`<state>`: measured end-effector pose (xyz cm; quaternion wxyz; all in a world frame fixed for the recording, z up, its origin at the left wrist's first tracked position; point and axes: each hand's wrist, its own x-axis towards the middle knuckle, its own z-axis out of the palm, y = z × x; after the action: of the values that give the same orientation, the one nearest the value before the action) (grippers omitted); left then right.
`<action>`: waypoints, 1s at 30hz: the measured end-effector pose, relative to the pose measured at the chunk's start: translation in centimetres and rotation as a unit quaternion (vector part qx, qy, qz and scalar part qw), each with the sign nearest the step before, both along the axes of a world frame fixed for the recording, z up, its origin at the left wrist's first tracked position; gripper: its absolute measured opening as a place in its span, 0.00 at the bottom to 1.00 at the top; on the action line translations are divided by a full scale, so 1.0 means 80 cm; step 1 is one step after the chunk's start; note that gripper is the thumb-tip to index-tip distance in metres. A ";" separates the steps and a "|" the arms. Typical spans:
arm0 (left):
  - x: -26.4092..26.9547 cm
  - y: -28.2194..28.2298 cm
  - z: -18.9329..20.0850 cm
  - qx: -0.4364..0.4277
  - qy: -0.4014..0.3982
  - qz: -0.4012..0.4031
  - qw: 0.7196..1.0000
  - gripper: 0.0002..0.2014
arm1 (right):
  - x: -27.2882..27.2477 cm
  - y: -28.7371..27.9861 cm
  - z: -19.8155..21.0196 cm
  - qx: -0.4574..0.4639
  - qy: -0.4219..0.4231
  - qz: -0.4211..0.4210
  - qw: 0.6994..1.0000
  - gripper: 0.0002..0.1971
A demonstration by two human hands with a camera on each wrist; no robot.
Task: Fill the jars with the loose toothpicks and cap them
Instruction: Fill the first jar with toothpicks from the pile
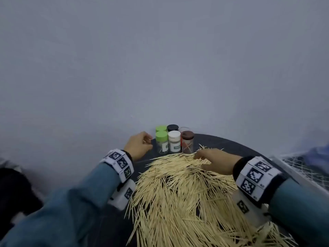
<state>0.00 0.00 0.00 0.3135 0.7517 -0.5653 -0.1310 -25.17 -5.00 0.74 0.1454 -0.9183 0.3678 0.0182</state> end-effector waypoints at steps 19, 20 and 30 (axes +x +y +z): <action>-0.010 -0.125 -0.032 0.100 0.001 0.085 0.991 0.21 | 0.032 -0.021 -0.052 0.045 0.137 0.076 0.987 0.26; -0.011 -0.123 -0.032 0.090 0.001 0.084 0.992 0.15 | 0.032 -0.020 -0.053 0.043 0.133 0.079 0.987 0.26; -0.011 -0.091 -0.004 0.025 0.032 0.110 0.993 0.29 | 0.035 -0.010 -0.044 0.035 0.141 0.048 0.988 0.26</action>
<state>-0.88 -7.27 -0.29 0.3249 0.8124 -0.4653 -0.1342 -22.40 -5.81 -2.81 0.1229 -0.9175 0.3395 0.1668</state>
